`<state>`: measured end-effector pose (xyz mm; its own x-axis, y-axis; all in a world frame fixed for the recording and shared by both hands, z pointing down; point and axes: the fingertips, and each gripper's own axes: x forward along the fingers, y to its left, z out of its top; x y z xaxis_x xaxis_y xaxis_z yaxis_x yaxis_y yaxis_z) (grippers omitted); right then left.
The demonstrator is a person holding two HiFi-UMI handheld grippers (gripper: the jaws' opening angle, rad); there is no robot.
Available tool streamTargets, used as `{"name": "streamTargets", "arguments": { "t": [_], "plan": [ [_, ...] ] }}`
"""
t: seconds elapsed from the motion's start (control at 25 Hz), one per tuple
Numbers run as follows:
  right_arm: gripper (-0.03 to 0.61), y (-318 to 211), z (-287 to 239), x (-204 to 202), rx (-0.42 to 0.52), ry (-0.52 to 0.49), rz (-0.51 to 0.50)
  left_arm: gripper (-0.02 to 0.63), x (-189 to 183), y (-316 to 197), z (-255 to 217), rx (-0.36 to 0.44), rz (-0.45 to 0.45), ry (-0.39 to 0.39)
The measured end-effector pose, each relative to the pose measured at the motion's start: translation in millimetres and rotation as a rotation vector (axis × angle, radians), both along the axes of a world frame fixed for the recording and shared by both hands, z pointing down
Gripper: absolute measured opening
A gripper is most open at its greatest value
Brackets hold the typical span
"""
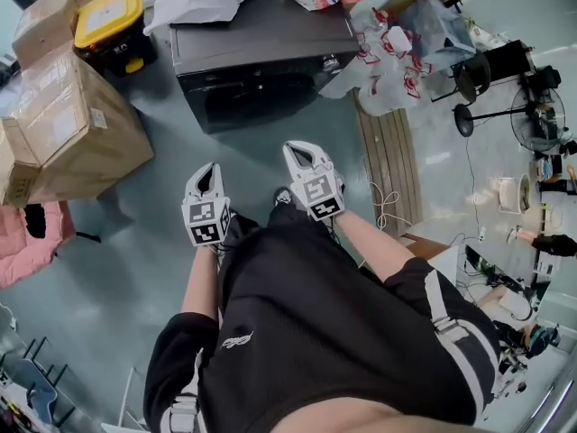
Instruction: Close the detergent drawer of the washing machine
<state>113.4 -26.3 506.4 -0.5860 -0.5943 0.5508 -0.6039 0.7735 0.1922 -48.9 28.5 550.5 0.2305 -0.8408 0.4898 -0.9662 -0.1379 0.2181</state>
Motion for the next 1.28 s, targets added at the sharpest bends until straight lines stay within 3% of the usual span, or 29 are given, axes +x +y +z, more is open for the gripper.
{"name": "streamTargets", "arguments": {
  "t": [0.2,0.32,0.48,0.64,0.92,1.12,1.28],
  "plan": [
    [0.005,-18,-26,33,0.034,-0.042,-0.035,0.006,12,-6,-10,0.009,-0.022,0.001],
    [0.005,-30,-25,50,0.051,-0.033,-0.005,0.006,23,-16,-16,0.034,0.001,-0.009],
    [0.005,-35,-30,49,0.026,-0.136,0.027,0.006,40,-26,-25,0.051,0.037,-0.016],
    [0.005,-41,-56,36,0.048,-0.230,0.038,0.006,55,-47,-75,0.161,0.049,0.005],
    [0.005,-60,-138,14,0.179,-0.371,0.007,0.006,67,-86,-183,0.392,0.072,-0.014],
    [0.005,-76,-200,28,0.276,-0.439,0.049,0.006,52,-91,-248,0.502,-0.009,-0.096],
    [0.005,-83,-239,44,0.339,-0.463,0.077,0.006,49,-84,-303,0.619,-0.015,-0.094]
  ]
}}
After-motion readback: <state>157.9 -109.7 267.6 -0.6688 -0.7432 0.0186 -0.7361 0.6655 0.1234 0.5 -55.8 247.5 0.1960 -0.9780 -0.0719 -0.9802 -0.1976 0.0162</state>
